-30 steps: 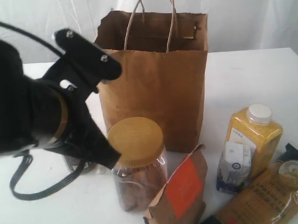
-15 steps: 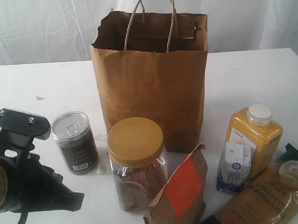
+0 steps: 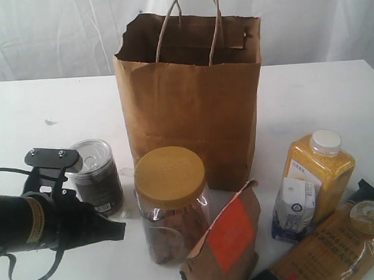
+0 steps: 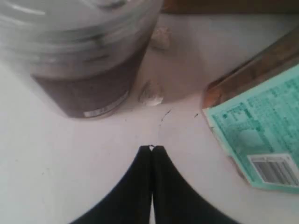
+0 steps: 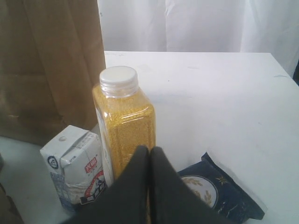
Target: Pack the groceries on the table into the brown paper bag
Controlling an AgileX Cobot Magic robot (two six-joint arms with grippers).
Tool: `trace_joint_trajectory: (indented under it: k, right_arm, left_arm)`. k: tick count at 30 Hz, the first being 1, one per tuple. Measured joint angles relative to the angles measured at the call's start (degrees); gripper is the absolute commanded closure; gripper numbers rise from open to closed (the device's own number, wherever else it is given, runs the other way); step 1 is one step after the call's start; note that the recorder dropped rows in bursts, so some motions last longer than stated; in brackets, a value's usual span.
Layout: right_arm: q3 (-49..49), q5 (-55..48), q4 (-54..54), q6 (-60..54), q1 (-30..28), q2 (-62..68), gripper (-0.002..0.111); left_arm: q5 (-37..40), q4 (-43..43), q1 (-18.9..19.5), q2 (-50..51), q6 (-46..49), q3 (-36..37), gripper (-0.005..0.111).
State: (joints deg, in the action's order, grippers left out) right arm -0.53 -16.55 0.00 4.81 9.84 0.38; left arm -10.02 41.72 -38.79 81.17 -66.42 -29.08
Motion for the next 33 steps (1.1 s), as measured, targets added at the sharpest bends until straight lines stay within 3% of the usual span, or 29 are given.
trace_joint_trajectory:
  k: [5,7,33]
  right_arm:
    - [0.0,0.0,0.0,0.0,0.0,0.0,0.108]
    - [0.0,0.0,0.0,0.0,0.0,0.0,0.108]
    - [0.0,0.0,0.0,0.0,0.0,0.0,0.108]
  left_arm:
    - [-2.2,-1.1,0.7,2.7,2.7,0.0,0.060]
    - [-2.2,-1.7,0.7,4.1,4.2,-0.4,0.052]
    - [-0.1,-1.9,0.7,14.6,7.2,-9.7,0.052]
